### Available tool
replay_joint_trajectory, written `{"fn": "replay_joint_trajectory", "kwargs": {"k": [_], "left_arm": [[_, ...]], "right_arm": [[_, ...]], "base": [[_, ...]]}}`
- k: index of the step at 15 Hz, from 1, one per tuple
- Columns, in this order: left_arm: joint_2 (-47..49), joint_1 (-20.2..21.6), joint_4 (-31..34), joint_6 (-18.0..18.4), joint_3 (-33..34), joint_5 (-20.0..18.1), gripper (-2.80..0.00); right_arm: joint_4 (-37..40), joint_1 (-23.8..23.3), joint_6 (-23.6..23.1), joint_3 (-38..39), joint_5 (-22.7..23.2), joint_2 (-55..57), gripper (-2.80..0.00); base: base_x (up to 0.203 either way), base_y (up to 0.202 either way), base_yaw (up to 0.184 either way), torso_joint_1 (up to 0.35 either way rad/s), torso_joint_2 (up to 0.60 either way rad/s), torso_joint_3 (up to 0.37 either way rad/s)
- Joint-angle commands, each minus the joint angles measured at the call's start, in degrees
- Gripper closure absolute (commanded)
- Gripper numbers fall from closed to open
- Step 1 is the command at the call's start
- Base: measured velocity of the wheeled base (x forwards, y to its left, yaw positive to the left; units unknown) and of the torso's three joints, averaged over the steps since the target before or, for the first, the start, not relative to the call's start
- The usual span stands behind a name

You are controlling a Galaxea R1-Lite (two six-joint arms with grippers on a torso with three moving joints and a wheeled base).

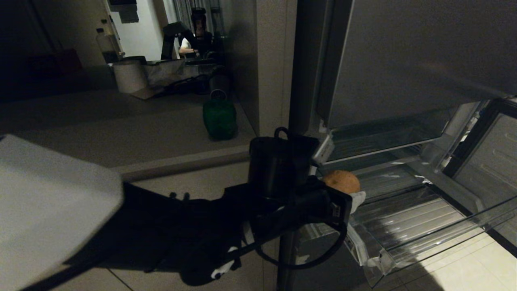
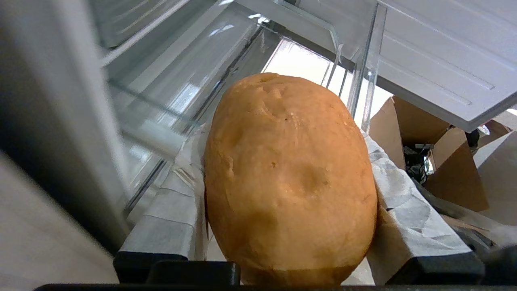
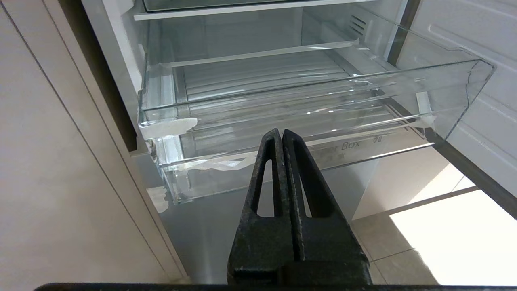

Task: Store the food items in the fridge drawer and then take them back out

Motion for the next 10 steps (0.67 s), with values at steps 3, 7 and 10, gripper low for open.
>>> {"fn": "replay_joint_trajectory", "kwargs": {"k": [3, 7, 10], "left_arm": [[11.01, -1.45, -0.34, -0.12, -9.04, -0.14, 0.00], [18.92, -2.30, -3.24, 0.23, -19.05, -0.03, 0.00], [22.21, -2.58, -4.16, 1.46, -23.63, 0.14, 0.00]], "right_arm": [[-0.01, 0.01, 0.00, 1.76, 0.04, 0.00, 0.00], [-0.01, 0.01, 0.00, 1.76, 0.04, 0.00, 0.00], [-0.01, 0.01, 0.00, 1.76, 0.04, 0.00, 0.00]], "base": [[0.000, 0.000, 0.000, 0.000, 0.00, 0.000], [0.000, 0.000, 0.000, 0.000, 0.00, 0.000], [0.000, 0.000, 0.000, 0.000, 0.00, 0.000]]}}
